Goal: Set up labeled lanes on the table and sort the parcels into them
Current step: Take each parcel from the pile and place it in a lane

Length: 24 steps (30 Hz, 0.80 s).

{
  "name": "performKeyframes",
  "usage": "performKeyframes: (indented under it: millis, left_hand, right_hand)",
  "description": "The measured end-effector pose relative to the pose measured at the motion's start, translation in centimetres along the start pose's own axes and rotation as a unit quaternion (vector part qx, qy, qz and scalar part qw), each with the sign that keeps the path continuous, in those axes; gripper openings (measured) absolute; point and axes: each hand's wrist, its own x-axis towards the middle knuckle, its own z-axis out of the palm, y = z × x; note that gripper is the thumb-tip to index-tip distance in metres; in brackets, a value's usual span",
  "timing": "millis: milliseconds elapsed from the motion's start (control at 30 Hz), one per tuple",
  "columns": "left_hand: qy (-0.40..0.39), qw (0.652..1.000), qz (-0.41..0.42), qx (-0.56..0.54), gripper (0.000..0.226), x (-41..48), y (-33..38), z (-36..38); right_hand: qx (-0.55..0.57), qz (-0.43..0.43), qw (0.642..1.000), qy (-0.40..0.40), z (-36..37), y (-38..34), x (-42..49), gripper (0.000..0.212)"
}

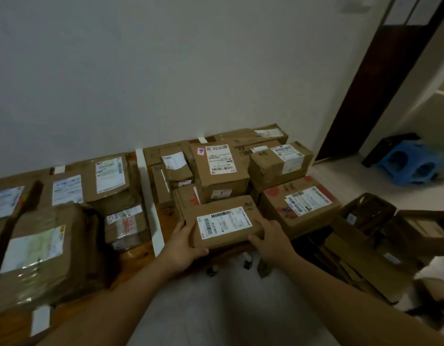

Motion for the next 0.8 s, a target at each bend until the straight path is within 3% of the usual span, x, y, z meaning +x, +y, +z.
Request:
performKeyframes:
  millis: [333, 500, 800]
  left_hand:
    - [0.086, 0.994, -0.030, 0.053, 0.081, 2.1, -1.3, 1.3]
    - [0.067, 0.994, -0.066, 0.049, 0.085, 2.1, -1.0, 0.5]
    - [0.173, 0.975, -0.080, 0.116, 0.073, -1.5, 1.3, -9.4]
  right_hand:
    - [-0.031, -0.076, 0.997, 0.002, 1.1, 1.2, 4.2, 0.049]
    - [-0.085, -0.068, 0.994, -0.023, 0.0, 0.8, 5.2, 0.056]
    - [-0.103, -0.178, 0.978, -0.006, -1.3, -11.3, 5.9, 0.057]
